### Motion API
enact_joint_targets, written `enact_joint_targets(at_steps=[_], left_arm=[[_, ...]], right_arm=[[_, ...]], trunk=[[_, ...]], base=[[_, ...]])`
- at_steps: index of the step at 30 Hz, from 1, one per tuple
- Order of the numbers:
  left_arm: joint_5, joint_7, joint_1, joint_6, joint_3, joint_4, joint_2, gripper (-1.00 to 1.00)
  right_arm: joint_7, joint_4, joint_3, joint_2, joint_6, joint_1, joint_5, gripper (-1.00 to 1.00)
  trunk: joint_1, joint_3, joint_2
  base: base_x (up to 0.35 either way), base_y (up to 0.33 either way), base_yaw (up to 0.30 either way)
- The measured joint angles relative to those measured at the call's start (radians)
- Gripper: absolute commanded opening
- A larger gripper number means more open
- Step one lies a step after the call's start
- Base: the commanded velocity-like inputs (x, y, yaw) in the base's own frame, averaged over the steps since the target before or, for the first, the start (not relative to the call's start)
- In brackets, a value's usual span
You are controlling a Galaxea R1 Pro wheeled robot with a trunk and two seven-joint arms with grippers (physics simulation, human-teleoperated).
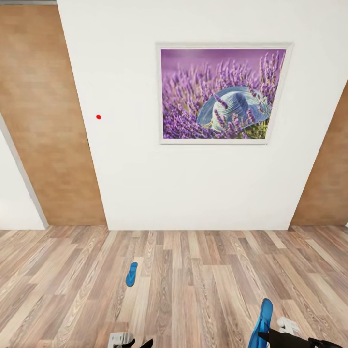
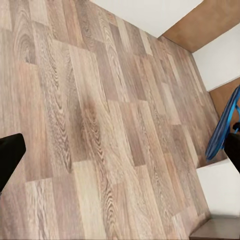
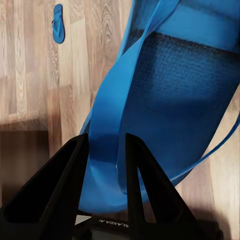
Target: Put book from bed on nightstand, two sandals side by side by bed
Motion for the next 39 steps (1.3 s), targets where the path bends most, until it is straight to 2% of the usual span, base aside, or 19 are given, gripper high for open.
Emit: enact_joint_targets(at_steps=[29,31,33,34,37,39], left_arm=[[0.000,0.008,0.000,0.000,0.000,0.000,0.001,1.00],[0.000,0.039,-0.001,0.000,0.001,-0.001,0.001,1.00],[-0.001,0.107,-0.001,0.000,0.001,-0.003,0.001,1.00],[-0.001,0.151,-0.001,0.001,0.001,-0.004,0.002,1.00],[-0.009,0.354,-0.007,0.006,0.000,-0.004,0.005,1.00],[-0.025,0.403,-0.010,0.009,0.000,-0.001,0.008,1.00]], right_arm=[[0.001,0.000,0.000,0.000,0.000,0.000,0.000,-1.00],[0.001,0.000,0.000,0.000,0.000,0.000,0.000,-1.00],[0.001,0.000,0.000,0.000,0.000,0.000,0.000,-1.00],[0.001,0.000,0.000,0.000,0.000,0.000,0.000,-1.00],[0.001,0.000,0.000,0.000,0.000,0.000,0.000,-1.00],[0.001,0.000,0.000,0.000,0.000,0.000,0.000,-1.00]], trunk=[[0.000,0.000,0.000],[0.000,0.000,0.000],[0.000,0.000,0.000],[0.000,0.000,0.000],[0.000,0.000,0.000],[0.000,0.000,0.000]], base=[[0.302,-0.002,0.000],[0.303,-0.070,0.000],[0.303,-0.086,0.000],[0.302,-0.093,0.000],[0.302,-0.099,0.000],[0.303,-0.113,0.000]])
